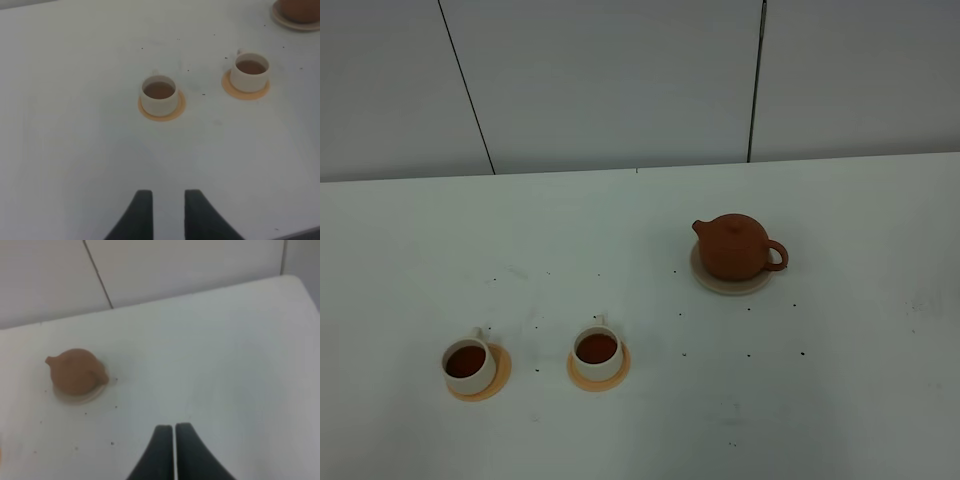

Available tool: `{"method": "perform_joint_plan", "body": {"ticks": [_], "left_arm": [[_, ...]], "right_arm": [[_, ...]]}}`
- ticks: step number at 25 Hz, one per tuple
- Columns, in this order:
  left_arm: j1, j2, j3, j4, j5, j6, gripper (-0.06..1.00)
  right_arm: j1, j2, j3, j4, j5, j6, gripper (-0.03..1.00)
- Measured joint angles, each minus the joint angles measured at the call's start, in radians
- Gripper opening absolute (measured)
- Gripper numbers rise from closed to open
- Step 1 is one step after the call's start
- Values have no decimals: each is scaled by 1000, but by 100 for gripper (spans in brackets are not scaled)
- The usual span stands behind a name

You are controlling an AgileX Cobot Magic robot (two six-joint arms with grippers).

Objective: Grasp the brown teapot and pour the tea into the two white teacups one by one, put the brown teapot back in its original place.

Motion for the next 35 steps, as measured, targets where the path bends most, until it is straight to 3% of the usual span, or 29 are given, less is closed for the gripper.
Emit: {"method": "perform_joint_plan", "body": {"ticks": [4, 13, 18, 26, 35], "left_arm": [[0, 0, 0, 0, 0, 0, 23], [0, 0, 0, 0, 0, 0, 23], [0, 0, 0, 0, 0, 0, 23], [0, 0, 0, 5, 0, 0, 23], [0, 0, 0, 6, 0, 0, 23]], "right_arm": [[0, -74, -2, -68, 38, 23, -1], [0, -356, 22, -309, 131, 219, -1], [0, -527, 167, -302, 144, 257, -1], [55, -533, 343, -245, 81, 240, -1], [167, -533, 388, -257, 138, 256, -1]]}}
